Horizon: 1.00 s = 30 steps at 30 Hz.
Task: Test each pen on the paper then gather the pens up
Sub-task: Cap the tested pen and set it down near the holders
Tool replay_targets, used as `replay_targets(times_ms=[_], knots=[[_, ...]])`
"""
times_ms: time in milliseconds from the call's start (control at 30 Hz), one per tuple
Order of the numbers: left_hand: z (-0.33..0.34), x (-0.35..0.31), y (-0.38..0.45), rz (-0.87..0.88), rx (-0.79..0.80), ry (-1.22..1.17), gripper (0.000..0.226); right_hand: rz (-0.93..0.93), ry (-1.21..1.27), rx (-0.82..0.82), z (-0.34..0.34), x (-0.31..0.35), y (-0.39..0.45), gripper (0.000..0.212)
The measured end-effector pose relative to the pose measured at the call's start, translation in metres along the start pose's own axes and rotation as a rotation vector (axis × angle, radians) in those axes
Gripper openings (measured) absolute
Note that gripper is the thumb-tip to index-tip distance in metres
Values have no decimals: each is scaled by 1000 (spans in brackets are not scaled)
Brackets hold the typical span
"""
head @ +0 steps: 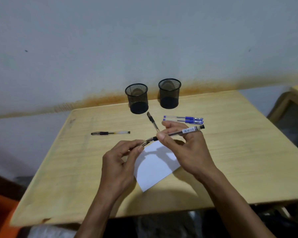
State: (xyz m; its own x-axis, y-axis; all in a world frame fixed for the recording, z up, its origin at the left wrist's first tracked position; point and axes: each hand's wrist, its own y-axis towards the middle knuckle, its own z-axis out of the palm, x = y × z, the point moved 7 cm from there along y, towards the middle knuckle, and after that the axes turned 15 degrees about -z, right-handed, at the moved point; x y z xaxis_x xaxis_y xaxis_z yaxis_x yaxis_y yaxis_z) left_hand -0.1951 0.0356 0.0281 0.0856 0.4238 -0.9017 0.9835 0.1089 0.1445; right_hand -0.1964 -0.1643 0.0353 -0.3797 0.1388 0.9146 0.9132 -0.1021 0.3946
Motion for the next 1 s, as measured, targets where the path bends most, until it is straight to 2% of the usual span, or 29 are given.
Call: replay_targets(times_ms=[133, 233, 433, 567, 633, 733, 800, 900, 1000], knots=[[3, -3, -2, 21, 35, 5, 23, -11, -34, 19, -3, 0, -3, 1], [5, -5, -6, 25, 66, 15, 21, 9, -55, 41, 1, -4, -6, 7], [-1, -15, -6, 49, 57, 30, 14, -30, 46, -5, 11, -5, -12, 4], [1, -21, -3, 50, 145, 36, 9, -45, 76, 4, 6, -3, -9, 1], [4, -22, 0, 36, 195, 49, 13, -28, 123, 14, 1, -1, -5, 12], [2, -16, 8, 4, 236, 56, 12, -32, 218, -113, -22, 5, 2, 30], [-1, -9, 12, -39, 252, 23, 12, -125, 55, -84, -34, 13, 7, 26], [-4, -6, 16, -59, 270, -31, 8, -290, -313, 91, -28, 17, 12, 14], [0, -9, 17, -61, 284, -24, 9, -429, -506, 214, -12, 16, 7, 14]])
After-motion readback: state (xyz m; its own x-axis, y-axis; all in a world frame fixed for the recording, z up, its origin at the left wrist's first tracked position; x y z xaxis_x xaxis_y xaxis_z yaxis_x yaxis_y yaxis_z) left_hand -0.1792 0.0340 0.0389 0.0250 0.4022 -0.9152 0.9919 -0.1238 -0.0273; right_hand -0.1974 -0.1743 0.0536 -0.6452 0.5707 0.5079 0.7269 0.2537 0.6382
